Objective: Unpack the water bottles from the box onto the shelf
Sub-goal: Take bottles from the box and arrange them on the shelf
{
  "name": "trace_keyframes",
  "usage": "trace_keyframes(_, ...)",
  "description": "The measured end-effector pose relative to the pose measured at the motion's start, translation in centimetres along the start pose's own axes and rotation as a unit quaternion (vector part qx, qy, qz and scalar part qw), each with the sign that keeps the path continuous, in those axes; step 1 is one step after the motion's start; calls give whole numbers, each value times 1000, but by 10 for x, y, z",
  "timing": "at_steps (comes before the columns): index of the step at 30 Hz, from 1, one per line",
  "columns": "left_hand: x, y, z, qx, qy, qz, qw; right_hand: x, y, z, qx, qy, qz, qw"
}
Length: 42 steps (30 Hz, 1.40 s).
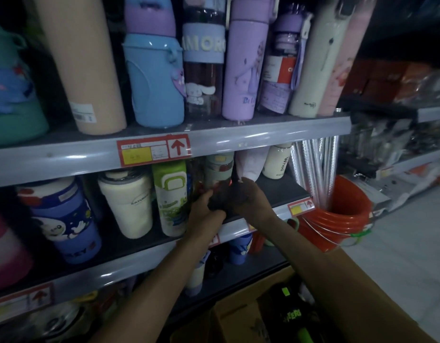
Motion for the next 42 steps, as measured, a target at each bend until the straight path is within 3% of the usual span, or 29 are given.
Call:
trace_keyframes(5, -13, 20, -1, 11, -24, -19, 999, 3, 28, 11, -2, 62, -9, 998)
trace_keyframes(10, -20, 44, -8, 34, -126, -62, 989, -2, 57, 26, -22, 134, -1, 991)
trace_keyframes(15, -20, 72, -23, 81, -206, -147, 964, -23, 95, 48, -23, 195, 5, 980)
trace_keyframes(22, -11, 114, -59, 209, -414, -216, 859, -77, 173, 80, 5, 347, -48, 937)
trace_keyframes(26, 18, 133, -84, 268, -478, -230, 804, -122, 209, 87, 45, 358, -87, 929)
trace_keyframes(31, 60, 160, -116, 338, -511, -233, 755, -200, 235, 77, 139, 396, -146, 896)
trace_keyframes(34, 86, 177, -138, 383, -539, -236, 713, -229, 237, 77, 157, 417, -177, 878)
trace_keyframes(39, 133, 197, -183, 458, -536, -190, 683, -256, 260, 67, 131, 449, -136, 873)
trace_keyframes(42, 169, 206, -220, 487, -532, -168, 672, -283, 282, 48, 166, 458, -145, 861)
Point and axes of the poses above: each hand's wrist, its own y-axis away from the middle knuckle, its own z-axis out of the back of the hand, x = y × z, the point moved 9 cm from there along -y, towards the middle knuckle, and after that the axes turned 10 degrees about -z, right-handed, at the moved point
